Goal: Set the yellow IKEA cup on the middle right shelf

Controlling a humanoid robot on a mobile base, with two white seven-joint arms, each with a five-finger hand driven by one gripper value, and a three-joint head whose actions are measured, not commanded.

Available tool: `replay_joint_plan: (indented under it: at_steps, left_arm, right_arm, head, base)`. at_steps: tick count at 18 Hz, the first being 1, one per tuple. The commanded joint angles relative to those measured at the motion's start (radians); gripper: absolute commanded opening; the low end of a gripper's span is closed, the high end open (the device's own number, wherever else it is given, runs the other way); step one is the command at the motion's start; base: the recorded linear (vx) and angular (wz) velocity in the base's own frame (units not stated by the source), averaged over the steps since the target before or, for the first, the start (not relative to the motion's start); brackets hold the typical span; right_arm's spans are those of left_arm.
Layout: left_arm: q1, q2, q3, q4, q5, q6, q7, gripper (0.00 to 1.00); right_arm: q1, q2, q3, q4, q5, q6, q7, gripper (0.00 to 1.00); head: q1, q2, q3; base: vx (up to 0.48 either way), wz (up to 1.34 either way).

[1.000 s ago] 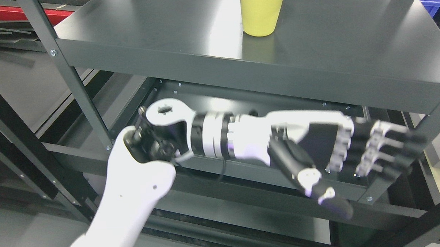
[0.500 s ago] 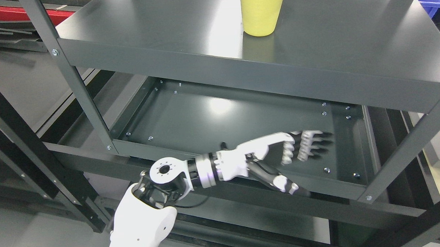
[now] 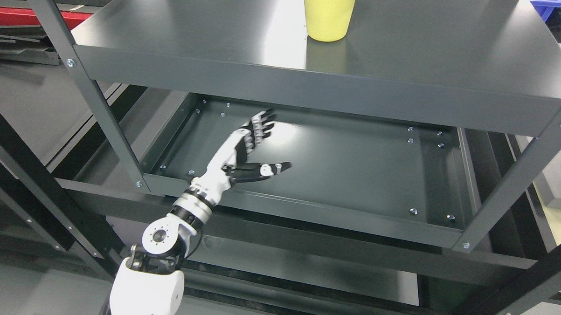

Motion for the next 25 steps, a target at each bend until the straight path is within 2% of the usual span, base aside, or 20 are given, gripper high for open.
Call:
replay_joint_plan:
  at_steps: [1, 3, 6, 11, 14, 20, 25]
  left_arm:
    - [0.069, 0.018, 0.122, 0.024, -0.064, -0.013, 0.055, 0.99]
    - [0.082, 0.018, 0.042, -0.019, -0.061, -0.020, 0.090, 0.99]
    - [0.120, 0.018, -0.058, -0.093, -0.058, -0.020, 0.222, 0.99]
    - [0.114, 0.018, -0.154, -0.116, -0.003, -0.052, 0.222, 0.97]
    - [0.114, 0.018, -0.132, -0.111, 0.013, -0.043, 0.186, 0.98]
    - [0.154, 0.018, 0.064, -0.114, 0.013, -0.052, 0.156, 0.99]
    - [0.201, 0.018, 0.099, -0.113, 0.011, -0.046, 0.184, 0.99]
  right_arm:
    - [0.014, -0.017, 0.017, 0.000, -0.025, 0.001, -0.004, 0.99]
    - [0.014, -0.017, 0.017, 0.000, -0.025, 0.001, -0.004, 0.99]
    - [0.014, -0.017, 0.017, 0.000, -0.025, 0.001, -0.004, 0.99]
    - [0.014, -0.017, 0.017, -0.002, -0.025, 0.001, -0.004, 0.99]
    - [0.014, -0.017, 0.017, 0.000, -0.025, 0.001, -0.004, 0.99]
    - [0.014, -0.017, 0.017, 0.000, -0.025, 0.001, -0.004, 0.99]
    - [0.014, -0.017, 0.017, 0.000, -0.025, 0.001, -0.004, 0.99]
  head:
    - [0.0000, 0.000, 0.000]
    - [0.0000, 0.000, 0.000]
    - [0.0000, 0.000, 0.000]
    - [0.0000, 0.000, 0.000]
    - [0.0000, 0.000, 0.000]
    - [0.0000, 0.000, 0.000]
    - [0.0000, 0.000, 0.000]
  base:
    - [-0.022, 0.00]
    - [0.000, 0.00]
    - [0.000, 0.00]
    - [0.000, 0.00]
    - [0.000, 0.00]
    - [0.000, 0.00]
    - [0.000, 0.00]
